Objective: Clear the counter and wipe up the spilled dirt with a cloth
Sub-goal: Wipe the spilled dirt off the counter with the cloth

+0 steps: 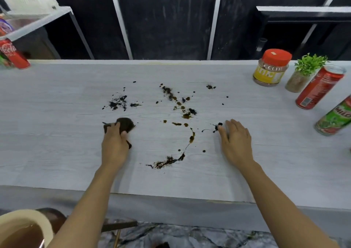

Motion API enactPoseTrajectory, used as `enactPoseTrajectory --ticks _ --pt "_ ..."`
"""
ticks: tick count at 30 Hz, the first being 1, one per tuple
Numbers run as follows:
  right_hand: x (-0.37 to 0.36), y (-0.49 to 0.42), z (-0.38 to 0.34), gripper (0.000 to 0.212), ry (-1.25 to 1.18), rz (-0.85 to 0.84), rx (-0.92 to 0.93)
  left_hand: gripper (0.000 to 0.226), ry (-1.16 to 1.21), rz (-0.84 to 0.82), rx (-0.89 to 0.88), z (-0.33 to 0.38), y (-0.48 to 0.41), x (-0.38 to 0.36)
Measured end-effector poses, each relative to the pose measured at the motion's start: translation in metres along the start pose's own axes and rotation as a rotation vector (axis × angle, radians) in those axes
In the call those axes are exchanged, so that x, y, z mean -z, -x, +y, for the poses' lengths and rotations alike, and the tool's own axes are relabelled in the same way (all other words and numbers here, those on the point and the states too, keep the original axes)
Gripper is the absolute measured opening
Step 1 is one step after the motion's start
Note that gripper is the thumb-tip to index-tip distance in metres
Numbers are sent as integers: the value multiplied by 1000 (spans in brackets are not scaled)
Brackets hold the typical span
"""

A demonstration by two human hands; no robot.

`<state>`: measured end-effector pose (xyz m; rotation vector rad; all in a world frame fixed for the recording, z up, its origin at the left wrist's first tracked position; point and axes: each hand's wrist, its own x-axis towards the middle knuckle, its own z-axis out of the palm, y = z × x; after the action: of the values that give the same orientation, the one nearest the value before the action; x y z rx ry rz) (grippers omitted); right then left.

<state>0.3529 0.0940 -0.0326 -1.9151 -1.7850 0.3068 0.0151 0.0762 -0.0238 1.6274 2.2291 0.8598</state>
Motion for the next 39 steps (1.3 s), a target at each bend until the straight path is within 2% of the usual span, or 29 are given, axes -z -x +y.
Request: enactPoseTrajectory --ticks 3,7,9,12,14,16,19,22,28,35,39 --pt "-4 -19 -1 53 -17 -15 22 44 -144 -78 -72 18 -17 -27" --pt "-9 -33 -5 49 -23 -19 27 39 71 -184 -292 66 -7 -58" --pt "-13 -39 -7 46 -30 -4 40 35 245 -193 -229 64 -6 -49" --pt "-18 -55 -10 45 -42 -22 84 31 376 13 -67 38 -24 -16" --pt "-20 -63 -12 46 -58 -37 81 31 310 190 40 0 -46 6" --pt "-21 -64 -12 48 -87 -8 79 34 98 248 168 -43 -71 20" --pt "-22 -61 -12 56 -76 28 92 40 -287 118 217 -82 -106 20" --pt "-24 -64 -15 57 -56 35 80 45 -355 23 146 -75 -146 7" --pt "-28 -67 -14 59 -32 27 73 43 -256 -25 -39 -22 -189 -33" --pt "-30 -67 -12 63 -39 17 70 44 -24 -177 -229 46 -148 -68" --pt "-32 -66 -10 65 -35 10 75 43 199 -279 -286 82 -106 -86"
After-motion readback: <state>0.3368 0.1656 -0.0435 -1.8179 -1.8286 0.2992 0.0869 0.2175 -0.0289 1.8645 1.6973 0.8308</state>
